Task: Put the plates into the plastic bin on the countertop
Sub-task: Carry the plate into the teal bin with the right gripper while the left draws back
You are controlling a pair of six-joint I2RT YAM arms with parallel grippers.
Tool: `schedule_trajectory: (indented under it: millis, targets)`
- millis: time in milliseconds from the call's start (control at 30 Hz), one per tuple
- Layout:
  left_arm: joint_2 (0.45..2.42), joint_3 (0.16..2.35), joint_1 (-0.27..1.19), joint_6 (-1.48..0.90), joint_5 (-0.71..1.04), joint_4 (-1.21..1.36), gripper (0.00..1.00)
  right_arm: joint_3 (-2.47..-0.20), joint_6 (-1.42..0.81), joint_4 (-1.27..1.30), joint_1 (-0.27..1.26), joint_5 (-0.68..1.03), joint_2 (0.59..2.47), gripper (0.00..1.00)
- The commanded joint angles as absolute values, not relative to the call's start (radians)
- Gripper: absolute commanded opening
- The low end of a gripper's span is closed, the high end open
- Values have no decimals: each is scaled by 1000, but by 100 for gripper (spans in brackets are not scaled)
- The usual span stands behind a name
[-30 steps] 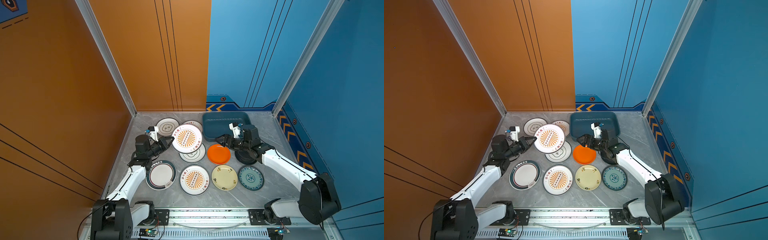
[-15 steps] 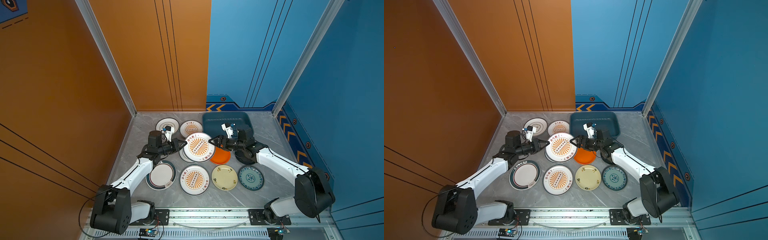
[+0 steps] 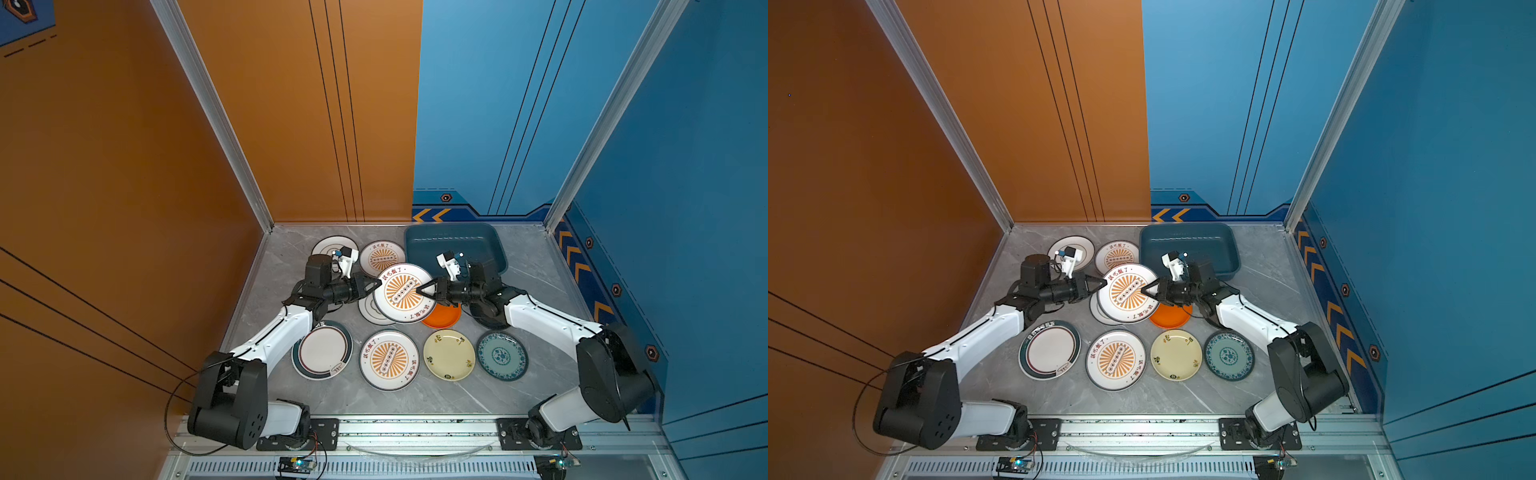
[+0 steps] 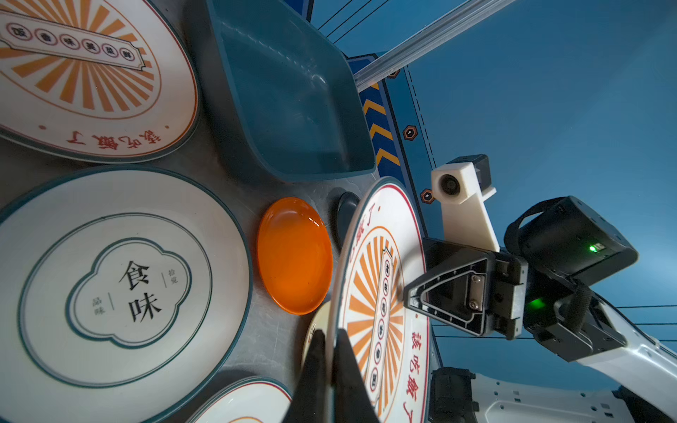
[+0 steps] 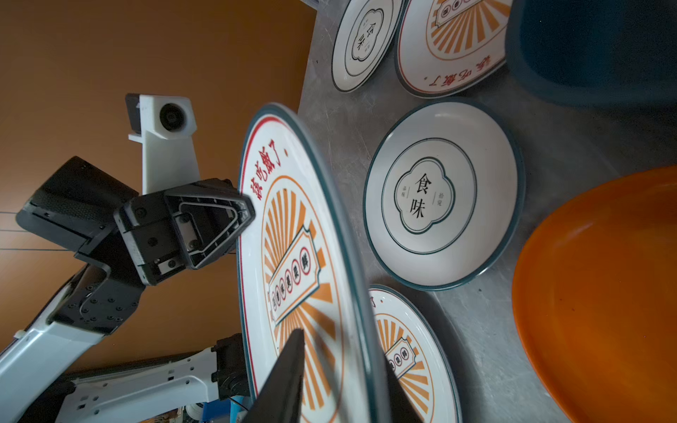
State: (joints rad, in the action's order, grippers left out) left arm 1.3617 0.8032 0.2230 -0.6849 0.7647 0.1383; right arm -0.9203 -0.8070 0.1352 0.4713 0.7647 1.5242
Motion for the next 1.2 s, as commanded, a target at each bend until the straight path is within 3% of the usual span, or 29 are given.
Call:
schedule_trajectory:
  millis: [0, 167, 267, 533, 633, 867, 1167]
  targets:
    - [1378, 843, 242, -650, 771, 137, 0, -912, -813, 195, 483, 825, 1529, 16]
    - [1379, 854, 252, -601, 726, 74, 0, -914, -815, 185, 474, 824, 1531, 5]
    - [1372, 854, 254, -576, 697, 45, 13, -928, -812, 160, 452, 808, 1528, 0]
    - [1330, 861, 255, -494, 575, -73, 64, -1045, -747, -33, 322, 720, 1549, 0]
    - [1294, 842, 250, -463, 496, -108, 100, -1093, -727, -84, 264, 680, 1580, 0]
    - [1181, 726, 207, -481, 379, -38, 98, -1280, -713, -178, 157, 613, 1733, 0]
    - [1215, 702, 168, -582, 333, -16, 98, -1642, -669, -416, 146, 527, 2024, 0]
